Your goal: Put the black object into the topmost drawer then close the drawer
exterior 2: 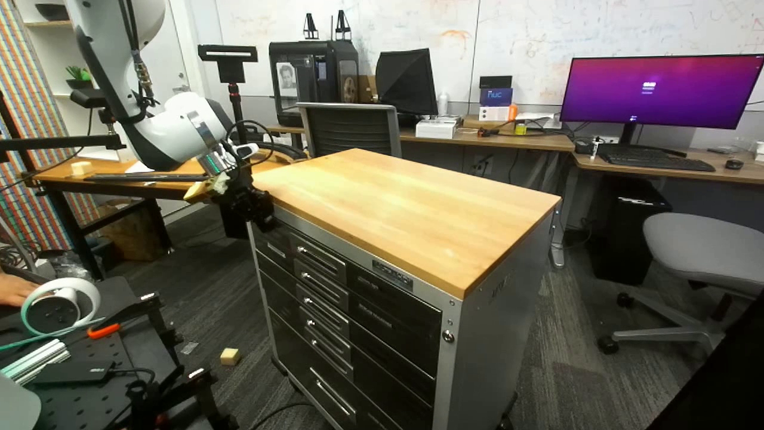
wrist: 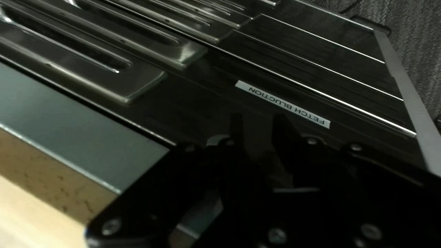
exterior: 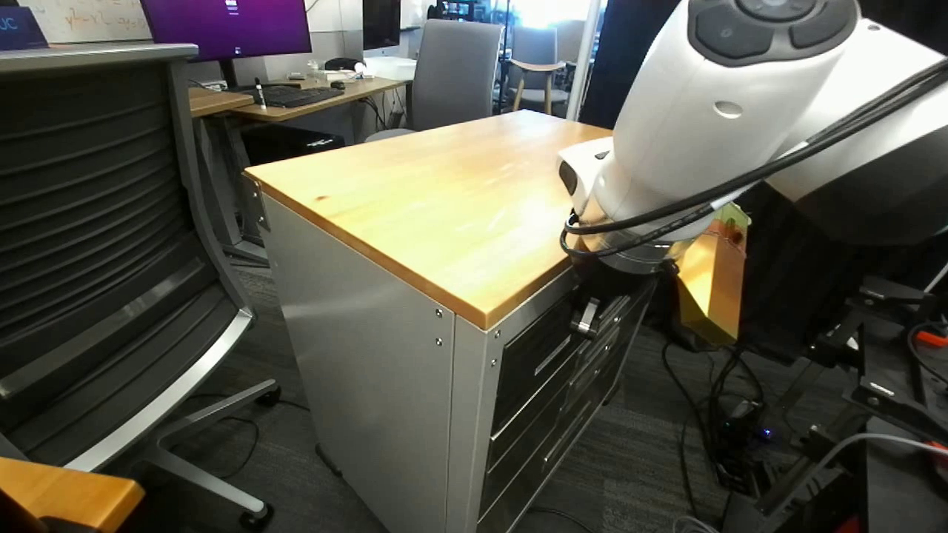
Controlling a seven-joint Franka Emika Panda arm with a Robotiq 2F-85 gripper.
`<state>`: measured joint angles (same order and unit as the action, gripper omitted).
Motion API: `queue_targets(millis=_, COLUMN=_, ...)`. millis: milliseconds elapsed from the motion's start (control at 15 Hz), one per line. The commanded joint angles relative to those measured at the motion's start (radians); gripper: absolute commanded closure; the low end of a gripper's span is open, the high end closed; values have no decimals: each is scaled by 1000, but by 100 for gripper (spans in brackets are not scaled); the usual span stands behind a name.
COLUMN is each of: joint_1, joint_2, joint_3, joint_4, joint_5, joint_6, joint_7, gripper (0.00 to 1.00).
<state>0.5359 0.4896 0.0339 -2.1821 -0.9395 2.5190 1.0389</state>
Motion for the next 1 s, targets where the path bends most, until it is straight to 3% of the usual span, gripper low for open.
queue_targets(millis=0, joint_1=-75, joint_2=-112, joint_3=67, joint_4=-48, joint_5=32, joint_6=-39, joint_7=-85, gripper=40)
queue_targets(millis=333, joint_1=-121, joint_2=-330, joint_3=151, joint_4=-128, joint_5=149, joint_6=-180, joint_7=-222, gripper=3)
queue_targets(millis=533, joint_1=-135, joint_2=-480, joint_3=193, joint_4=-153, joint_5=201, joint_6=-259, joint_7=-315, gripper=0)
queue_targets(millis=733, joint_1=-163, joint_2=-636, joint_3=214, joint_4=-174, joint_5=329, joint_6=-289, joint_7=-448, gripper=0)
queue_targets(millis=800, joint_1=-165, joint_2=-514, joint_3=228, joint_4=-125, joint_5=260, joint_6=-277, joint_7=-362, gripper=0)
queue_targets(millis=933, joint_1=-184, joint_2=-597, joint_3=239, joint_4=-145, joint_5=308, joint_6=-287, joint_7=-419, gripper=1)
